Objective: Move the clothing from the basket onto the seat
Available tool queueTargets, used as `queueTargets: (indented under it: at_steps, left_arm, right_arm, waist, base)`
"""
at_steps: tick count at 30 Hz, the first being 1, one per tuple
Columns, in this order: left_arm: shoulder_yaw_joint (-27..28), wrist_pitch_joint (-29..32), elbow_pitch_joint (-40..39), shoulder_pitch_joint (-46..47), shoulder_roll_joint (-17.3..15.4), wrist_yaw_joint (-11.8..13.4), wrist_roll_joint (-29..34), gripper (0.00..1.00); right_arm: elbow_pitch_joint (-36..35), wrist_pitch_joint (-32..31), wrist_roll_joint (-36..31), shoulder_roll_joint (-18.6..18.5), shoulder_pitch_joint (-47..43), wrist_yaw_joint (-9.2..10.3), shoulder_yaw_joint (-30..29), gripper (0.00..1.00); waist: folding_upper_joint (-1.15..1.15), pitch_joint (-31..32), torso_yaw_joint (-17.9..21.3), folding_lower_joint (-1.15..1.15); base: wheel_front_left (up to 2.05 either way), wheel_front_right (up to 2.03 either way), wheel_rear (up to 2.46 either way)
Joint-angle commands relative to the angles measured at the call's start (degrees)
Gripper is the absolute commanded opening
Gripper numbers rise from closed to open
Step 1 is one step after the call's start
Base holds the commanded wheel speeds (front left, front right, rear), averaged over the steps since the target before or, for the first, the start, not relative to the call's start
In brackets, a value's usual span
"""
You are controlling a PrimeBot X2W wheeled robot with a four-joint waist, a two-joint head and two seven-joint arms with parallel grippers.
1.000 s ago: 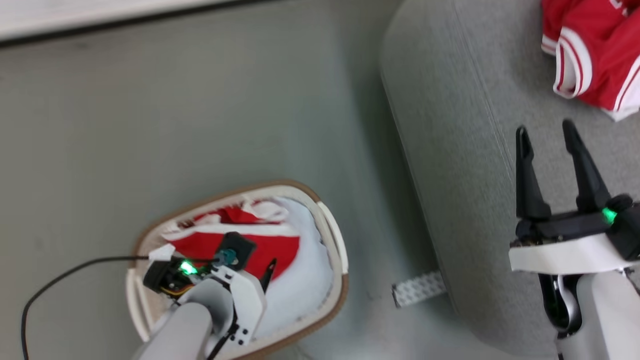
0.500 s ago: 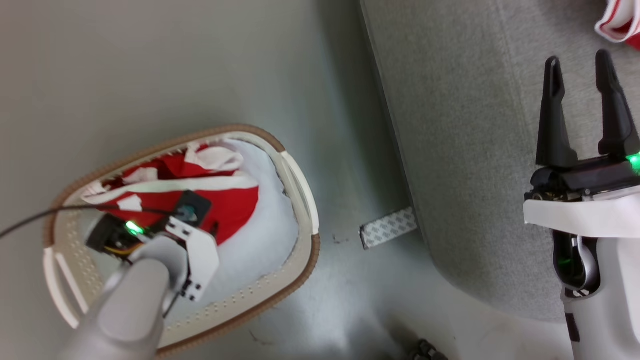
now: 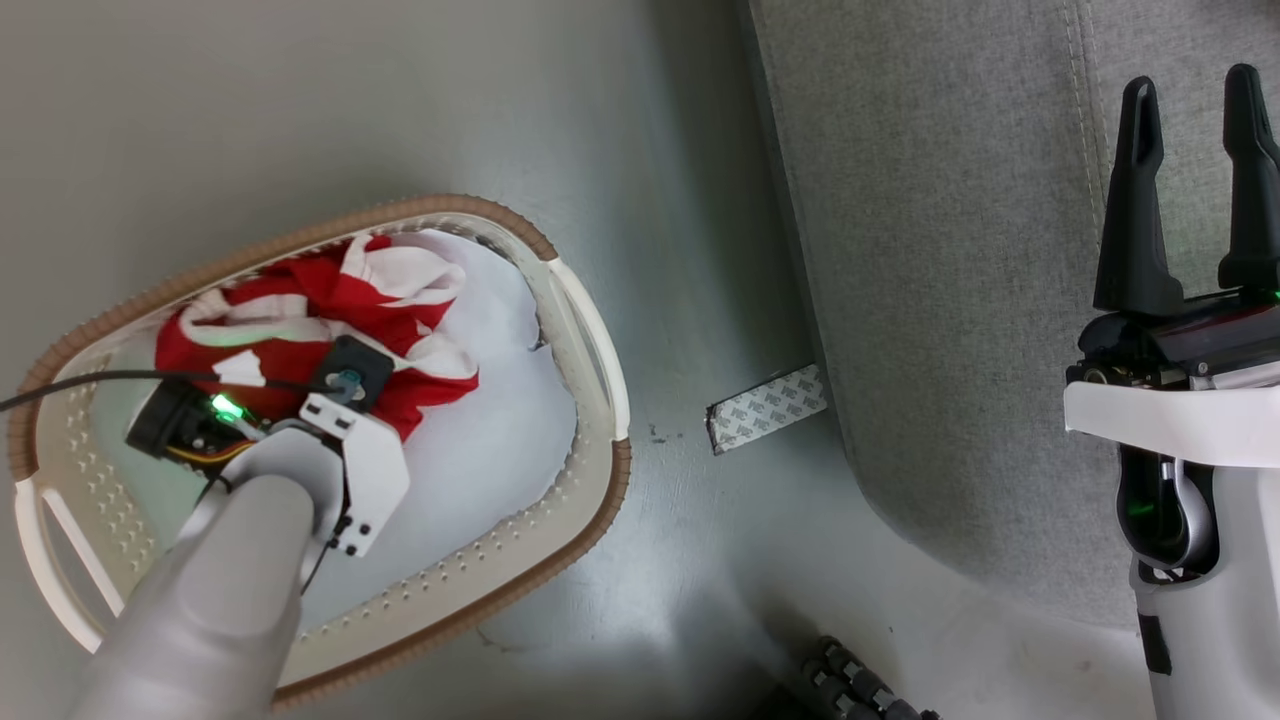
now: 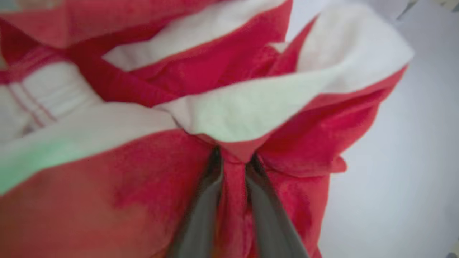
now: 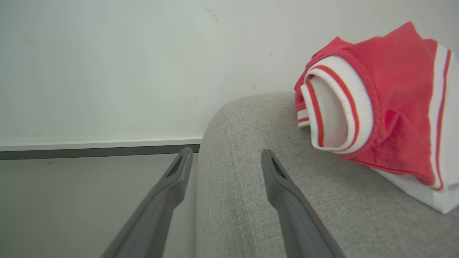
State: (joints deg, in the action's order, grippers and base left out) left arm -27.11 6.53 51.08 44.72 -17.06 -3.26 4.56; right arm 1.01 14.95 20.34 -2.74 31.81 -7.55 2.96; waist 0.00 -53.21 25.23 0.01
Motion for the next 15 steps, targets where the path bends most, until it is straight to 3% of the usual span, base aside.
queueTargets:
  at_steps: [1,7,15]
  left_arm:
    - [-0.1,-0.2,1.6,-0.5,-0.3,-0.1,0.0,0.0]
    - [1.1,-4.9,2.4,-1.9,2.4,-0.1,-3.4,0.0]
    - [2.7,-11.6,1.2,-7.3,7.9,-1.0,-8.9,0.0]
  right_arm:
    - [0.4,0.1,0.3,0.0,-0.2,0.13,-0.2,1.0]
    - [2.2,0.1,-0.5,0.0,-1.7,0.13,-1.2,1.0]
    - [5.3,0.1,-4.6,-0.1,-7.3,0.13,-4.7,1.0]
  waist:
    - [0.0,0.3,0.1,-0.01]
    - [0.0,5.2,-1.6,-0.01]
    - [0.0,18.0,-7.8,-0.01]
  base:
    - [0.0,0.0,0.0]
    - [0.0,0.0,0.0]
    - [0.0,0.0,0.0]
